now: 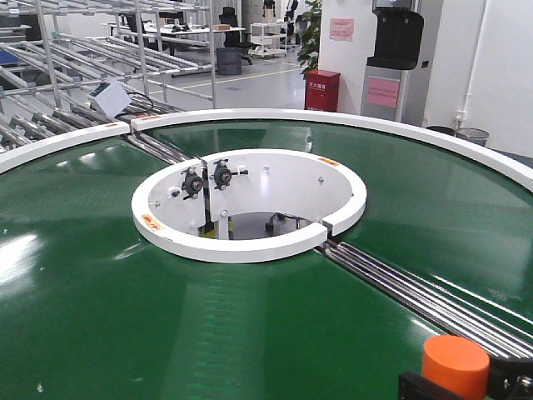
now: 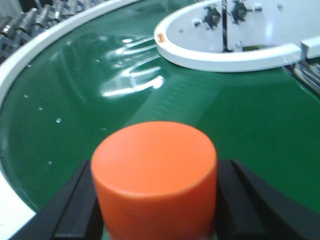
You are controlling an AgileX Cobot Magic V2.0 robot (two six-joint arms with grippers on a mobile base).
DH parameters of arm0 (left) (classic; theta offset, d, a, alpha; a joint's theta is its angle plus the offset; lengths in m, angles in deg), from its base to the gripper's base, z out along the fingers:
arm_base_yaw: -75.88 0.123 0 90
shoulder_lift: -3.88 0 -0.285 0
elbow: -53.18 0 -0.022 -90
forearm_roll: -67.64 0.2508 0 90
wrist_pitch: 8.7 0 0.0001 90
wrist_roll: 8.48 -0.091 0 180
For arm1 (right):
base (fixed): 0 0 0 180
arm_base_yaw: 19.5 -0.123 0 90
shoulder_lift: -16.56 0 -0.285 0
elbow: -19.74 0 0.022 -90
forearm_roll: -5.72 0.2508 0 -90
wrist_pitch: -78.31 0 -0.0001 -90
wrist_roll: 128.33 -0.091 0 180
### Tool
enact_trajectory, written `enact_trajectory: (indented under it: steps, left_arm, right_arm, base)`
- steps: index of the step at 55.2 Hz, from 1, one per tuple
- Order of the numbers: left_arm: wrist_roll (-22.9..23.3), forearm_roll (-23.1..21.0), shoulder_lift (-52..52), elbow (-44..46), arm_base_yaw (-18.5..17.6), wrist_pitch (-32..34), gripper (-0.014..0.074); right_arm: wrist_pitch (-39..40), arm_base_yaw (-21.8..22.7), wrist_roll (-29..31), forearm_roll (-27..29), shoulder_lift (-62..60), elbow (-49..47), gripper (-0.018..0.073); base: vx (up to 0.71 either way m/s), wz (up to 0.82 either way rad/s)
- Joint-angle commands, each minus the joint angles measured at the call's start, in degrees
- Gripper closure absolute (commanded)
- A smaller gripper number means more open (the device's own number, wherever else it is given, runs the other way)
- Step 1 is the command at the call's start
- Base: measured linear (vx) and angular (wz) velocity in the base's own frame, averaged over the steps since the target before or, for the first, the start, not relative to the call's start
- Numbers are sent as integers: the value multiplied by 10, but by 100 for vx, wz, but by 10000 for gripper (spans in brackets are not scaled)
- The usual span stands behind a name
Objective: Grab orange capacitor from left shelf to right conveyor
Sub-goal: 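Extend the right arm over the green belt and lower the cylinder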
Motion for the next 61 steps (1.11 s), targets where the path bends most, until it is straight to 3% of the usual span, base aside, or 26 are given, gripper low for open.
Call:
enact_trajectory:
  steps: [1, 17, 22, 32, 40, 50, 52, 56, 61]
  left_arm:
    - [4, -4, 7, -19, -3, 47, 602]
    - [4, -4, 7, -19, -3, 47, 602]
    - [4, -4, 7, -19, -3, 47, 602]
    - [4, -4, 7, -19, -3, 47, 602]
    - [4, -4, 7, -19, -3, 47, 602]
    - [4, -4, 7, -19, -3, 47, 602]
    - [4, -4, 7, -19, -3, 47, 602]
    - [4, -4, 7, -19, -3, 47, 602]
    - [4, -4, 7, -19, -3, 47, 602]
  right_arm:
    - [42, 1, -86, -66, 8, -25, 197]
    - [112, 1, -312, -299, 63, -36, 197]
    - [140, -1, -343, -338, 90, -36, 197]
    - [203, -67, -363, -435, 168, -65, 197]
    - [303, -99, -412, -521, 231, -71, 197]
    - [481, -106, -622, -721, 316, -71, 197]
    - [518, -106, -642, -754, 334, -71, 197]
    - [582, -105, -644, -789, 372, -71, 197]
    - [639, -105, -622, -787, 426, -74, 197]
  base:
    - [0, 0]
    - [0, 0]
    - [0, 0]
    - [0, 0]
    - [0, 0]
    - [0, 0]
    - [0, 0]
    - [0, 0]
    - [0, 0]
